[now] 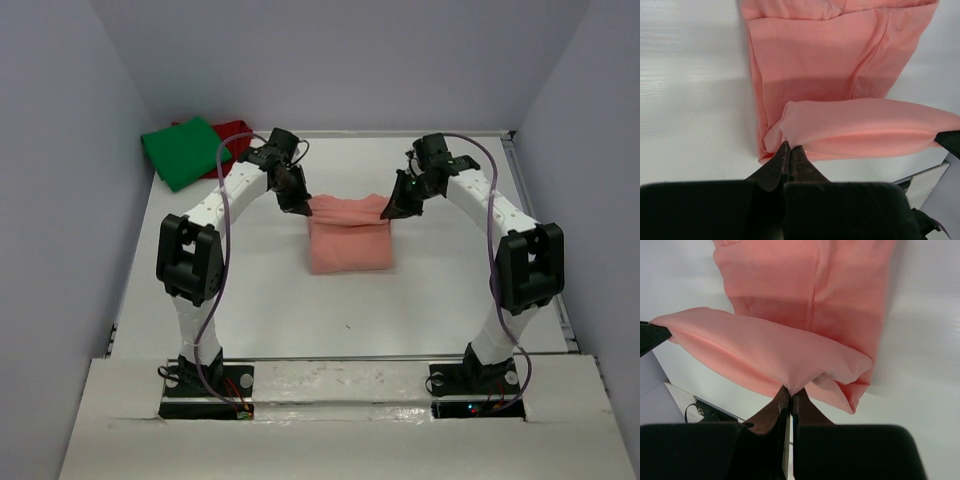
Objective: Fold and stack the t-shirts
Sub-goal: Fold the long partially folded tshirt into a neat square
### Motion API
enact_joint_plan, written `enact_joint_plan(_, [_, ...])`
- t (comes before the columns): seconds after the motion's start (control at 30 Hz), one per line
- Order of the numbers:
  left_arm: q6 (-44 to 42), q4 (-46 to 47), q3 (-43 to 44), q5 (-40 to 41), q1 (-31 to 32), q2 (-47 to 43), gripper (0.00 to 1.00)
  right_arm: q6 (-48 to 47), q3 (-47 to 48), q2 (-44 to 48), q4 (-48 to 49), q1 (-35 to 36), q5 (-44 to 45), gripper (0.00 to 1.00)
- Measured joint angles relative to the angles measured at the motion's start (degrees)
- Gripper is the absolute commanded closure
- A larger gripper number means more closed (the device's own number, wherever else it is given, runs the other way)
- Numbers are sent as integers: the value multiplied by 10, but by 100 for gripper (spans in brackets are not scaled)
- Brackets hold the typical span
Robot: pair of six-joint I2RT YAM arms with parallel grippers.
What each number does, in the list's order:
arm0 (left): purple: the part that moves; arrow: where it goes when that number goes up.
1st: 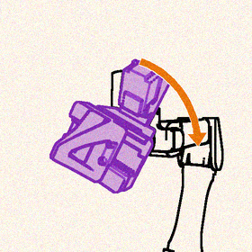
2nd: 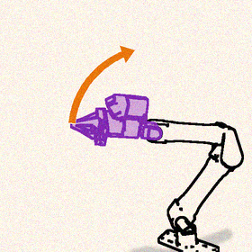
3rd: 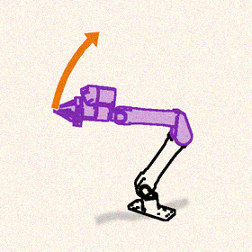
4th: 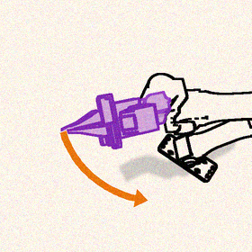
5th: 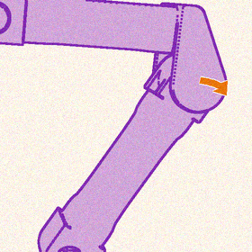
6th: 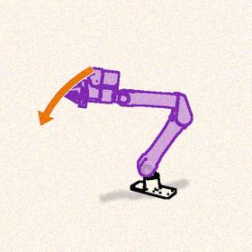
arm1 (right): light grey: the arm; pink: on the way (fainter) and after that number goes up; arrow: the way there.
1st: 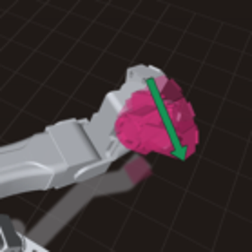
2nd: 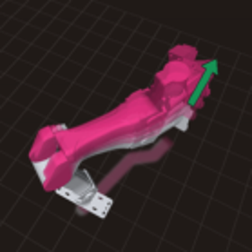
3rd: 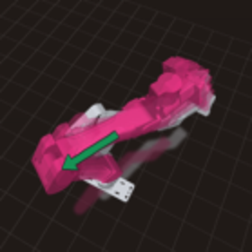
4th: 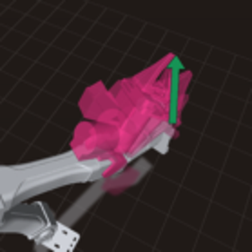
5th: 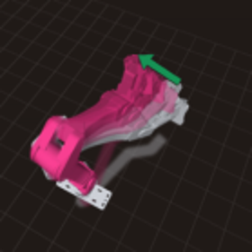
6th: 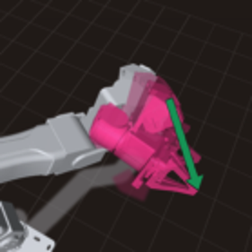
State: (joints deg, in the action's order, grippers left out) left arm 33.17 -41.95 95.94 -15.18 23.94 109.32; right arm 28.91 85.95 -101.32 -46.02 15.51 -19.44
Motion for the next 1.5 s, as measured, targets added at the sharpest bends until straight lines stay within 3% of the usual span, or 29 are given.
enact_joint_plan(0.57, [-20,-4,116,2,-13,135,100,-26,96,-133,18,-21,-8,100])
enact_joint_plan(0.9, [-24,-7,166,12,-21,170,100,-38,167,-213,47,-24,-9,100])
enact_joint_plan(1.0, [-23,-4,166,17,-24,174,100,-41,169,-221,61,-24,-9,88])
enact_joint_plan(1.03, [-23,-2,166,18,-24,175,100,-41,169,-222,67,-24,-9,70])
enact_joint_plan(1.17, [-23,6,166,22,-28,182,100,-45,160,-219,105,-24,-6,42])
enact_joint_plan(1.5, [-21,7,166,30,-32,184,100,-48,99,-155,183,-31,-5,40])
